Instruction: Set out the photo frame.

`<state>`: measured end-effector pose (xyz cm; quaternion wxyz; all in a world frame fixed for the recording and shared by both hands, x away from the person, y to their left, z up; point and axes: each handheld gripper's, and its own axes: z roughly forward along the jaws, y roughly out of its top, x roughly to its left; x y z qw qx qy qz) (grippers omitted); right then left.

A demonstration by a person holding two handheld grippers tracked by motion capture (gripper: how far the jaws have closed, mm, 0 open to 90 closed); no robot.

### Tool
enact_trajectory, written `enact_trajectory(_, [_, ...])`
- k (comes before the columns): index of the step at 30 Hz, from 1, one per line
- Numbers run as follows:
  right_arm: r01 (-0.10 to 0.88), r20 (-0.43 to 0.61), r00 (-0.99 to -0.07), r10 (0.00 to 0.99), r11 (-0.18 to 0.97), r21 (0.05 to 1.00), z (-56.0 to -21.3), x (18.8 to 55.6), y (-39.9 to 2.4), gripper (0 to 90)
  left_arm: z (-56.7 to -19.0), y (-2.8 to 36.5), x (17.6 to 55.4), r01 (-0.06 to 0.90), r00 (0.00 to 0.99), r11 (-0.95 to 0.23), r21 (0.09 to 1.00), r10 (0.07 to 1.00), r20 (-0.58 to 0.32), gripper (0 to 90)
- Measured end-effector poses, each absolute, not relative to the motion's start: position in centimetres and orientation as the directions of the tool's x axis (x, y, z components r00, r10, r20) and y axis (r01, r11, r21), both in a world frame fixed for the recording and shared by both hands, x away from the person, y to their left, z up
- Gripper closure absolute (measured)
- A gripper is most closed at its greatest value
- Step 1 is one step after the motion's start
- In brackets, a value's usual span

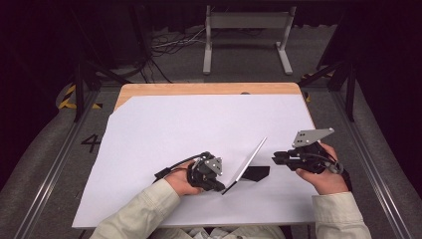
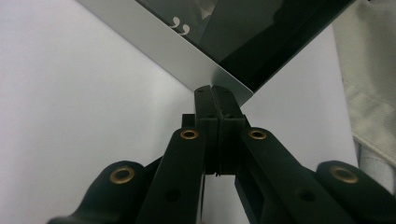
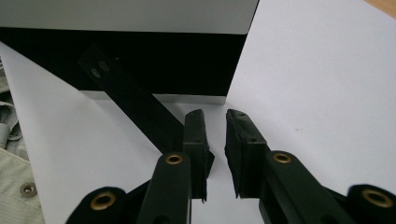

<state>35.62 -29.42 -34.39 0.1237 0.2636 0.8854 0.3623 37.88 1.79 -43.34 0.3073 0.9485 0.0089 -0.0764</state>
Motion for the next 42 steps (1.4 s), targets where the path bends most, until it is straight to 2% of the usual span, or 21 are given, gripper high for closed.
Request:
enact_trajectory(10, [0.425,0.011,-0.807,0.59,0.568,0.705,-34.3,34.8,-30.4,79.9,-43.6,0.2,37.4,0.027,0.981,-0.817,0.576,-0.089,-0.172,90.0])
enact_trajectory(23, [0.436,0.015,-0.796,0.605,0.557,0.706,-34.3,34.4,-30.9,79.4,-43.7,-2.2,36.1,-0.02,0.967,-0.804,0.594,-0.167,-0.194,90.0])
enact_trajectory(42, [0.467,0.04,-0.771,0.636,0.521,0.714,-33.9,33.8,-31.6,78.4,-43.8,-4.7,35.1,-0.035,0.955,-0.79,0.612,-0.208,-0.214,90.0])
